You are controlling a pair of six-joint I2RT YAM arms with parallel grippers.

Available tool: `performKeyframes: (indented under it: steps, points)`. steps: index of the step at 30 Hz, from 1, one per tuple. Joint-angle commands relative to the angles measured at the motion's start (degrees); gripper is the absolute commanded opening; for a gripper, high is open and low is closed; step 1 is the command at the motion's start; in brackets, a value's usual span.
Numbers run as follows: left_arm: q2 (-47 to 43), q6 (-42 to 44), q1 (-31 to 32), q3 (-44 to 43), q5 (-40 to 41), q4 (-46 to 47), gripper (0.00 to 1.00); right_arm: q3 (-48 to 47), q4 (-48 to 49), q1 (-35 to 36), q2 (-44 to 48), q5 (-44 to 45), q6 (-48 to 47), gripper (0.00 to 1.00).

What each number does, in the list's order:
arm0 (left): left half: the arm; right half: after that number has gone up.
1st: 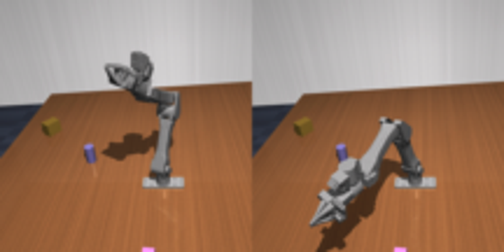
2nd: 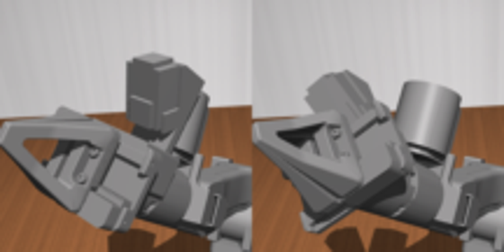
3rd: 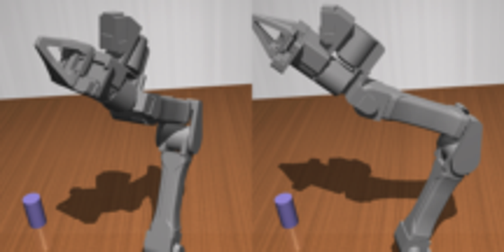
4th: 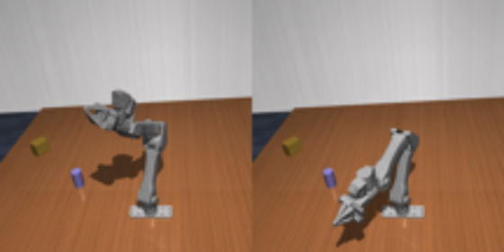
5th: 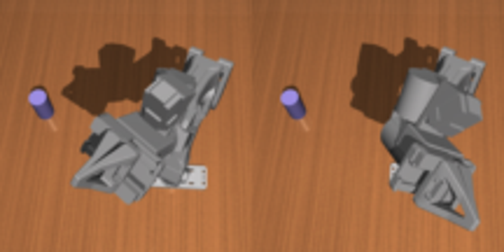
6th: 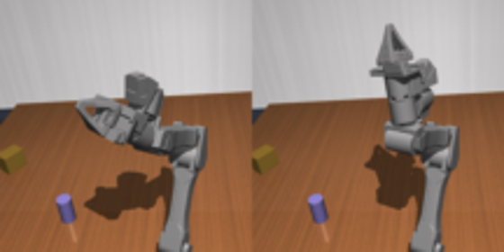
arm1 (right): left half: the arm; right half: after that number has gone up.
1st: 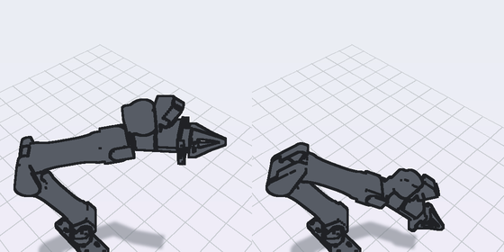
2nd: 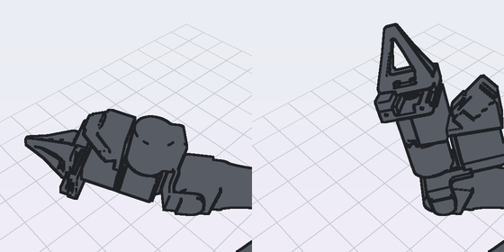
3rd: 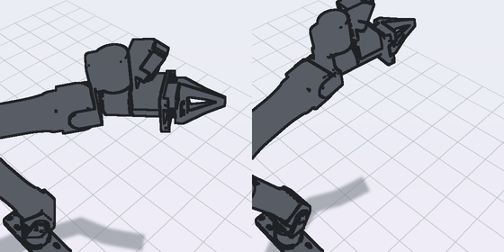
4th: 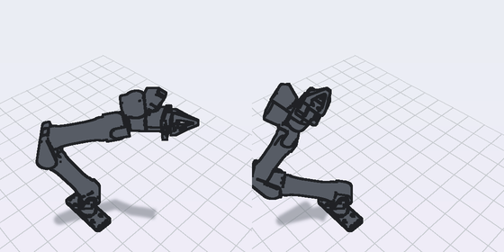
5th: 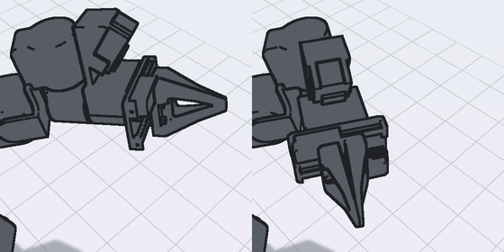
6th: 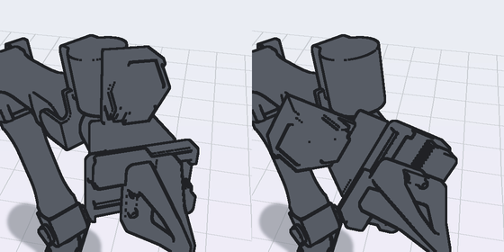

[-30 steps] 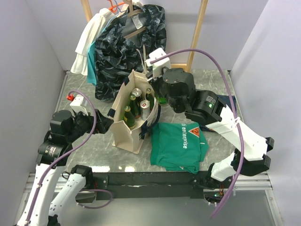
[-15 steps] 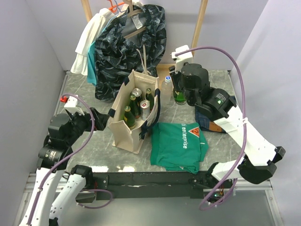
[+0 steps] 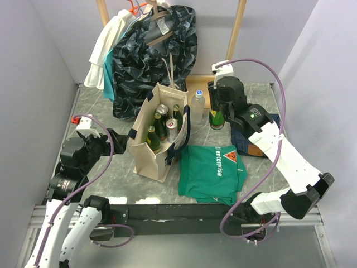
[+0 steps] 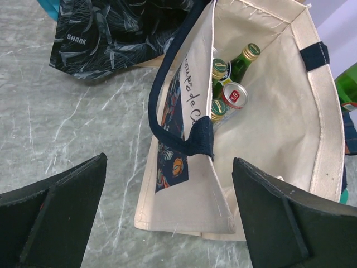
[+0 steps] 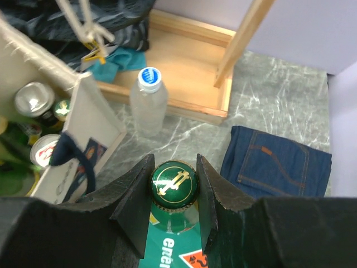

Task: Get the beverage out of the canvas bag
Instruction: Place the drink at the center of the board.

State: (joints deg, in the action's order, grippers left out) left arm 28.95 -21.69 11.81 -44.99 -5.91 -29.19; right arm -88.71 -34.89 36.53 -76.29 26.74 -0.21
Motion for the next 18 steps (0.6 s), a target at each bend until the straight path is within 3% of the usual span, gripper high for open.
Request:
performKeyframes:
  steps: [1,18]
  points:
    - [1.5,0.4,-0.3,0.7,-0.8,4.5,0.99,0.2,12.7,-3.0,3.5,0.2,1.8,0.0]
    - [4.7,-0.5,-0.5,0.3,5.7,4.8,1.0,0.1,14.3,-11.6,-2.0,-3.5,5.0,0.0]
